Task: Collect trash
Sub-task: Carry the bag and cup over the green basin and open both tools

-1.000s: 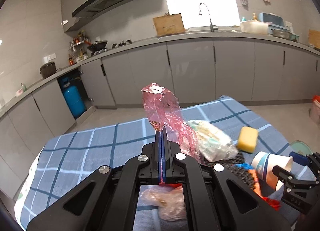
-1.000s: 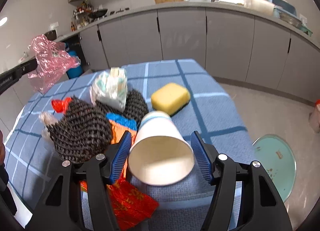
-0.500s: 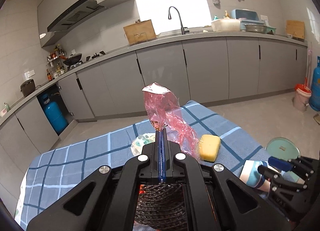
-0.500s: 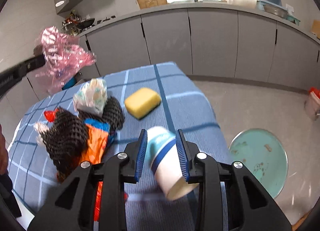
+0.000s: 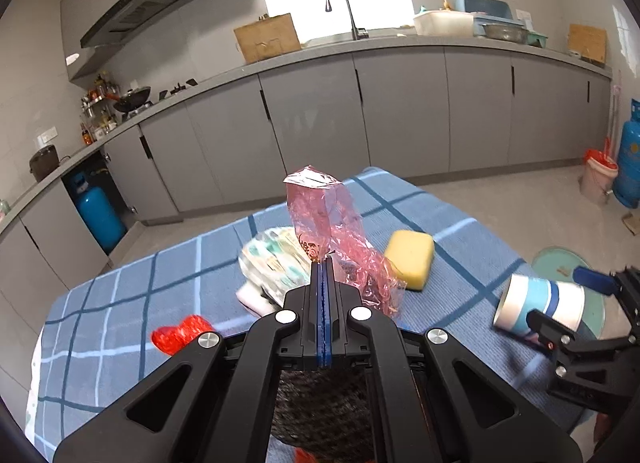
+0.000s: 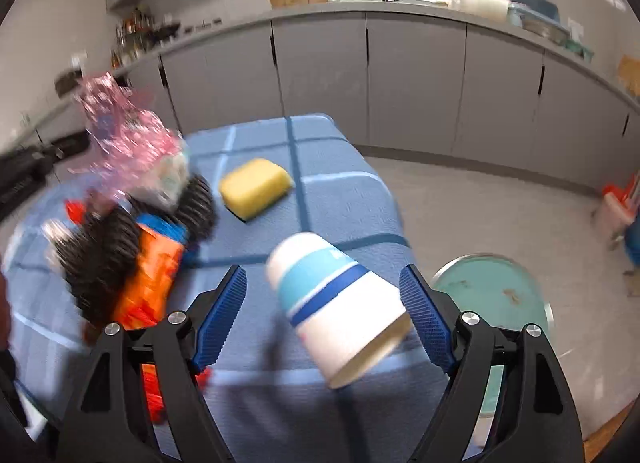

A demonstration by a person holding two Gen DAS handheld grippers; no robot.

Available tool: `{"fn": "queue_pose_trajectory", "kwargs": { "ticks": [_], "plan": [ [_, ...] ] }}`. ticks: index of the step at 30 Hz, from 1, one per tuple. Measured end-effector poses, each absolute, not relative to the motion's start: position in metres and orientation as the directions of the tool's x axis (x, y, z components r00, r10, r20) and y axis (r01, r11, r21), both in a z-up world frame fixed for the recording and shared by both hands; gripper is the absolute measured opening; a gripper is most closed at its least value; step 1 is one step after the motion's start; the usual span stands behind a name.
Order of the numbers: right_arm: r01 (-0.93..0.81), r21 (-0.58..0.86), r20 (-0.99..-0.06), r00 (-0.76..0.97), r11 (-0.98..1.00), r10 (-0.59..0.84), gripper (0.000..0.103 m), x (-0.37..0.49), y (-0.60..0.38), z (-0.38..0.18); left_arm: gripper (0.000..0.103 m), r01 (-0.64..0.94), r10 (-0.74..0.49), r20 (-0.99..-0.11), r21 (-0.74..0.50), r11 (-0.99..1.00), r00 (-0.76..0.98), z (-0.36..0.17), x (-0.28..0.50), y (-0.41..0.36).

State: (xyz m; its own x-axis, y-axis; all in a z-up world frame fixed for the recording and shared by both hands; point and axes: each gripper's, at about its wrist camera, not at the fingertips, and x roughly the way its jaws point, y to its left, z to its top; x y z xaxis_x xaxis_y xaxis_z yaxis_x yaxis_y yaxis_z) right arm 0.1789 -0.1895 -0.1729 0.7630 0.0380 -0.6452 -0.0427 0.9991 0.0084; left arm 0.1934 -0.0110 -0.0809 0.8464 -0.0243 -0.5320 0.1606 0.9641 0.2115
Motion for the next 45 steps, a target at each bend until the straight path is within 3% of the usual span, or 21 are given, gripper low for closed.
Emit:
{"fn": "queue_pose_trajectory", "kwargs": {
  "ticks": [6,7,8,15,23,34,38,39,41,45],
  "plan": [
    [-0.096,-0.159,-0.717,0.695,0.983,-0.048,0.079,0.193,-0.184,-0.186,0.002,0.165,-0.03,-0.524,0.211,0.963,0.851,-0.078,0.192,-0.011],
    [-0.119,-0.162,-0.736,0.676,0.98,-0.039,0.077,0.196,-0.183,-0.189,0.002,0.165,-0.031,-0.524,0.211,0.963,0.851,-0.078,0.193,-0.012],
    [-0.134,-0.143,-0.75,0.661,0.981,-0.019,0.069,0.199,-0.184,-0.192,0.002,0.165,-0.032,-0.523,0.21,0.964,0.852,-0.078,0.193,-0.013],
    [-0.125,-0.1,-0.731,0.682,0.987,0.012,0.061,0.195,-0.184,-0.189,0.002,0.188,-0.048,-0.542,0.205,0.96,0.839,-0.082,0.195,-0.019],
    [0.037,-0.003,-0.639,0.768,0.999,-0.03,0.061,0.178,-0.248,-0.162,0.002,0.283,-0.131,-0.53,0.217,0.934,0.838,-0.069,0.196,-0.069],
    [0.265,0.038,-0.677,0.716,0.963,-0.17,0.065,0.165,-0.363,-0.198,0.002,0.534,-0.344,-0.595,0.173,0.827,0.726,-0.094,0.188,-0.193],
    [0.305,0.062,-0.685,0.706,0.95,-0.182,0.072,0.166,-0.383,-0.213,0.003,0.586,-0.383,-0.62,0.154,0.796,0.684,-0.111,0.19,-0.222],
    [0.314,0.064,-0.681,0.708,0.947,-0.189,0.08,0.167,-0.385,-0.216,0.007,0.602,-0.393,-0.623,0.159,0.783,0.676,-0.117,0.19,-0.231],
    [0.335,0.056,-0.679,0.703,0.94,-0.211,0.083,0.166,-0.392,-0.22,0.039,0.598,-0.379,-0.633,0.168,0.784,0.675,-0.123,0.196,-0.24],
    [0.376,0.063,-0.686,0.689,0.925,-0.233,0.086,0.164,-0.406,-0.227,0.055,0.591,-0.364,-0.629,0.193,0.783,0.687,-0.13,0.198,-0.245]
  ]
}}
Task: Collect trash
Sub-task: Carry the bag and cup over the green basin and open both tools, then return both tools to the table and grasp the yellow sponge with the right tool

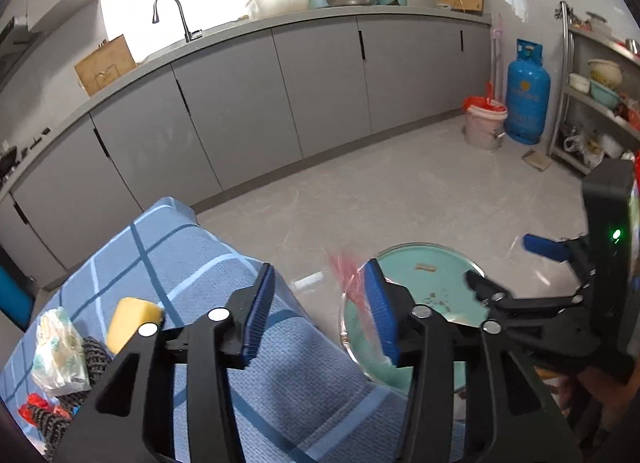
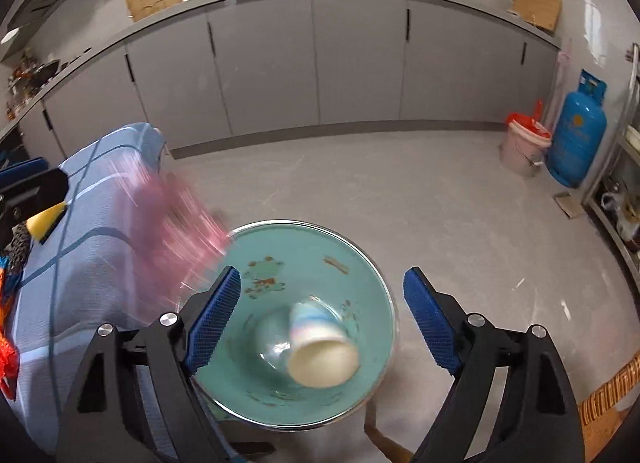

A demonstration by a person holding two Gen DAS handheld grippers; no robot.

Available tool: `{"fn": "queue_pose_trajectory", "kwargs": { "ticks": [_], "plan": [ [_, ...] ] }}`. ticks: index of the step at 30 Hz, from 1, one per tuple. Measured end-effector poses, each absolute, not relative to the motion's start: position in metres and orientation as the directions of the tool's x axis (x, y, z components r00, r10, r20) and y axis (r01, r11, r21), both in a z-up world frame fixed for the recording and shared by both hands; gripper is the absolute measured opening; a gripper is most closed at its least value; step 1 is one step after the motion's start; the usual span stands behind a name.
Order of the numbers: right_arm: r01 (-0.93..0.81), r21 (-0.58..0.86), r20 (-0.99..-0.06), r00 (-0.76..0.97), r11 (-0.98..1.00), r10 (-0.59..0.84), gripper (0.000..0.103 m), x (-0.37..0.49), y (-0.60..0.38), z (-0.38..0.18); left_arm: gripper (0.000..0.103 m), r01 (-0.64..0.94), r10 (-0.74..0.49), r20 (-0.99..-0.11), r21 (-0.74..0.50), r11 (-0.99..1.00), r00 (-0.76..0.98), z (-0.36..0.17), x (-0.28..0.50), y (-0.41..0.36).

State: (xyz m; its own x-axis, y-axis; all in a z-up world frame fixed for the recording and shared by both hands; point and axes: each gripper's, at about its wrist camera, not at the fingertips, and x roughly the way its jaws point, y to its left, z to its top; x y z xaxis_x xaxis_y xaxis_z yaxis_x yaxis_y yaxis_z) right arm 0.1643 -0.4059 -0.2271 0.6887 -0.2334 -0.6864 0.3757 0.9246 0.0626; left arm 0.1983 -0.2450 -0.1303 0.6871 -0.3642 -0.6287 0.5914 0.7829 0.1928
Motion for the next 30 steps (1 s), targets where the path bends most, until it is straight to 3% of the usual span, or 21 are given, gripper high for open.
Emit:
{"fn": "queue_pose_trajectory", "kwargs": {
  "ticks": [2,7,11,21,30],
  "plan": [
    [0.387,0.06,-0.683,0.688,0.92,-0.245,0.088,0.159,-0.408,-0.229,0.068,0.583,-0.359,-0.624,0.195,0.789,0.695,-0.131,0.2,-0.241],
    [0.391,0.072,-0.676,0.695,0.917,-0.243,0.09,0.154,-0.405,-0.225,0.069,0.56,-0.335,-0.626,0.199,0.804,0.704,-0.129,0.202,-0.232],
    [0.367,0.077,-0.663,0.713,0.927,-0.227,0.092,0.152,-0.388,-0.215,0.083,0.531,-0.32,-0.597,0.214,0.82,0.735,-0.116,0.195,-0.22],
    [0.197,0.082,-0.624,0.774,0.977,-0.104,0.093,0.16,-0.311,-0.184,0.086,0.372,-0.184,-0.523,0.281,0.884,0.832,-0.091,0.173,-0.136],
    [0.059,0.052,-0.621,0.784,0.997,-0.014,0.093,0.163,-0.236,-0.17,0.086,0.193,-0.024,-0.515,0.276,0.942,0.857,-0.089,0.162,-0.036]
  ]
}}
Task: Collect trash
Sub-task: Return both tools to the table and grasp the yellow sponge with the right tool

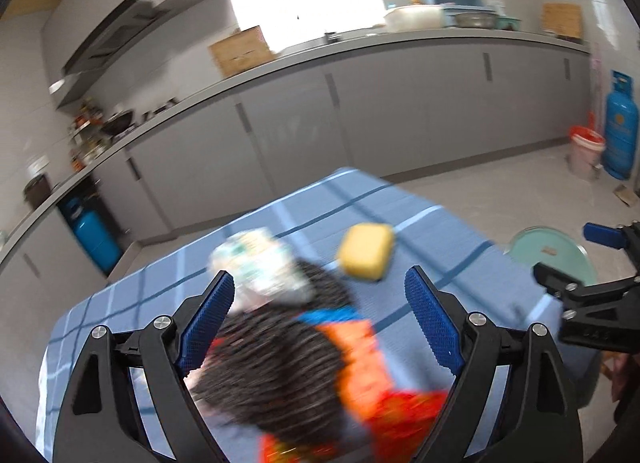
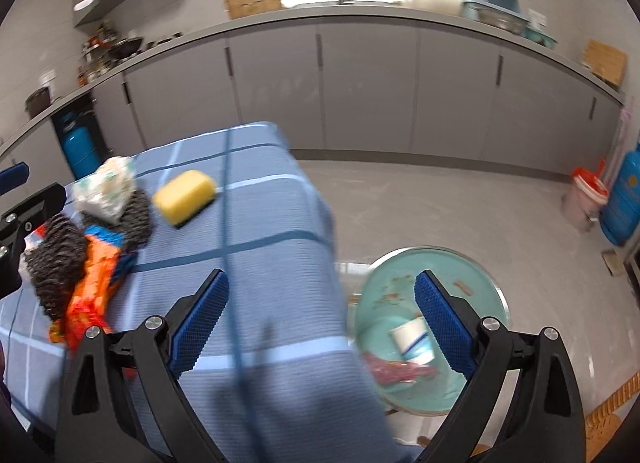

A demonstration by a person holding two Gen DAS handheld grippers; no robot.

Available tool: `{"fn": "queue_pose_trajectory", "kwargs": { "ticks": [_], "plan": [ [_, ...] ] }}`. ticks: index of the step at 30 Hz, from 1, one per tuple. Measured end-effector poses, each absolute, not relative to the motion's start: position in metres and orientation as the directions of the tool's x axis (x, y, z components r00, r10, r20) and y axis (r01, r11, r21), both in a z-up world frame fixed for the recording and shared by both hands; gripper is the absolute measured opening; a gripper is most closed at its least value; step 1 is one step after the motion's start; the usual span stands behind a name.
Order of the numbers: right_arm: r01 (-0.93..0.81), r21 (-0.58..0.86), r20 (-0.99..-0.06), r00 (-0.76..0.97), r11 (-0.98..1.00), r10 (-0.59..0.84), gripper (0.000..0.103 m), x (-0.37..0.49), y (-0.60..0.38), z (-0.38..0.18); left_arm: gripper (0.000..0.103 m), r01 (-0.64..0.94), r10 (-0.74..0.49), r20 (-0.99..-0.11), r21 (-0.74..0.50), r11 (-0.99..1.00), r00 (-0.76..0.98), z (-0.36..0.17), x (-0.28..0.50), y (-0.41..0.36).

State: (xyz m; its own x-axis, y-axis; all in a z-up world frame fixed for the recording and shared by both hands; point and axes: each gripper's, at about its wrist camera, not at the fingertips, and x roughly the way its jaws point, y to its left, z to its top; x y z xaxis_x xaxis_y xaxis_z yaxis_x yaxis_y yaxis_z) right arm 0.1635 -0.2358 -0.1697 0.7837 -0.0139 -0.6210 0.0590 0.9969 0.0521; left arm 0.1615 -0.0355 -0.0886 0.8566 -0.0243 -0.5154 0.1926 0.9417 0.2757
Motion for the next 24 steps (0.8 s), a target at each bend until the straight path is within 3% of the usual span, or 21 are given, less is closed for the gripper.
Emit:
{"fn": "queue_pose_trajectory", "kwargs": {
  "ticks": [13,24],
  "plan": [
    [-0.095,-0.01,-0.629,0.774,0.995,0.067,0.094,0.159,-0.149,-0.161,0.086,-0.058,0.188,-0.578,0.237,0.97,0.794,-0.114,0.146,0.1],
    [-0.099,-0.043,-0.621,0.782,0.994,0.051,0.094,0.181,-0.132,-0.154,0.086,0.052,0.016,-0.572,0.102,0.993,0.82,-0.101,0.17,0.073]
  ]
}}
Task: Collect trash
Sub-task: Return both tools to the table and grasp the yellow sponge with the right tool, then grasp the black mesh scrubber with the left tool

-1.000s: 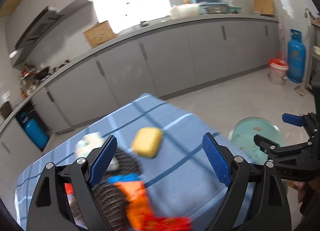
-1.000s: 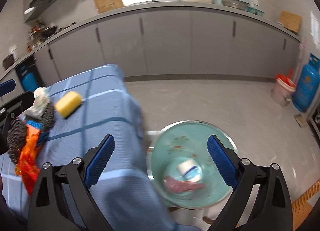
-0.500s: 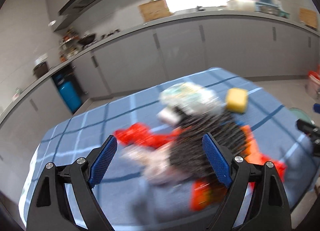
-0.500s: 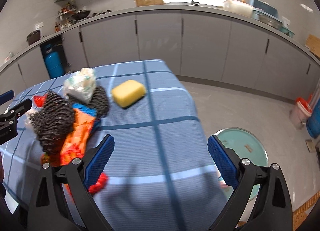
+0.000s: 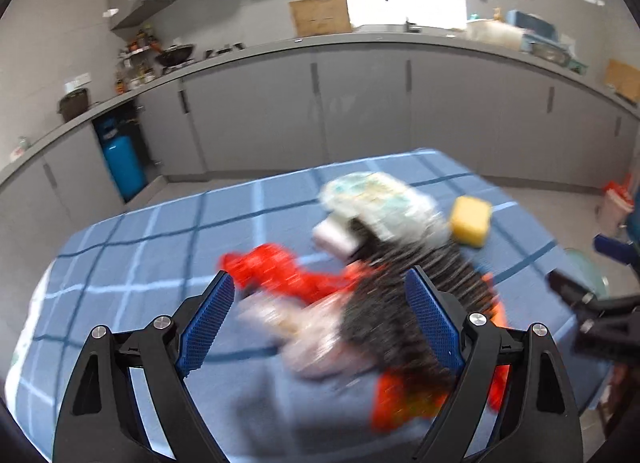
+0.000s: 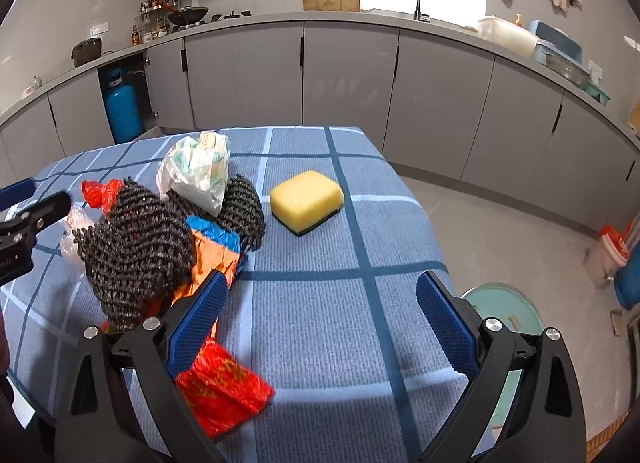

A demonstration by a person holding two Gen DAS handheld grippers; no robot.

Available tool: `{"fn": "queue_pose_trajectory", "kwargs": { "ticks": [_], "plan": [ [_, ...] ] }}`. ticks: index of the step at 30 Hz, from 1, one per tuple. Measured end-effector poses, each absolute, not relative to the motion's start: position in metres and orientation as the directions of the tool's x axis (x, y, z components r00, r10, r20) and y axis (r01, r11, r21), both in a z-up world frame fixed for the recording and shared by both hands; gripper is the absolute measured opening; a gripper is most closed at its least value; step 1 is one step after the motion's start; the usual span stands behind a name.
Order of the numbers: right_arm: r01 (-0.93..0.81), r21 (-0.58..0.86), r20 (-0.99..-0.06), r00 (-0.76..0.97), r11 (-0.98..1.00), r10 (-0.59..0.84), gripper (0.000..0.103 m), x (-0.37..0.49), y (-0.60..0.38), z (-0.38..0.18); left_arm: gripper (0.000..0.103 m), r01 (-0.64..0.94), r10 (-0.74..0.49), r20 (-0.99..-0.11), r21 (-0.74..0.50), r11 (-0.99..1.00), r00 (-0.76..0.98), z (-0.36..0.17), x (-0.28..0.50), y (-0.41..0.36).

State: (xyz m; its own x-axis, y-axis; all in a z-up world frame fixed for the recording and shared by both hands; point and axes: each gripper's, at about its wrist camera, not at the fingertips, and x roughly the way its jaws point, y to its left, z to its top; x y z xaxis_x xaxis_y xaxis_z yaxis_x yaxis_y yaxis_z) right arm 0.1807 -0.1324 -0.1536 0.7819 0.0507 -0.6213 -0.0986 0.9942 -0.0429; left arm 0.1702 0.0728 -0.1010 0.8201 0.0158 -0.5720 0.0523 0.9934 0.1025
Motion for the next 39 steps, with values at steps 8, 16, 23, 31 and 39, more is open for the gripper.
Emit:
{"fn": "queue_pose_trajectory", "kwargs": {
  "ticks": [8,16,23,31,39],
  "plan": [
    [-0.056,-0.027,-0.632,0.775,0.998,0.026,0.095,0.184,-0.152,-0.163,0.049,0.157,-0.087,-0.68,0.042,0.987,0.728,-0.135,0.215,0.039],
    [-0.034,0.009,-0.637,0.77,0.999,0.032,0.095,0.226,-0.158,-0.164,0.001,0.156,-0.088,-0.635,0.053,0.986,0.767,-0.11,0.206,0.044],
    [-0.034,0.002,-0.658,0.752,0.999,0.027,0.095,0.286,-0.131,-0.169,0.001,0.059,0.015,-0.549,0.117,0.991,0.836,-0.082,0.224,0.065],
    [-0.044,0.042,-0.731,0.68,0.998,0.061,0.093,0.334,-0.118,-0.194,0.079,0.03,0.028,-0.567,0.094,0.995,0.823,-0.097,0.224,0.074],
    [-0.107,0.089,-0.733,0.666,0.99,0.138,0.048,0.319,-0.122,-0.192,0.079,0.032,0.011,-0.601,0.061,0.998,0.799,-0.106,0.223,0.079]
  ]
}}
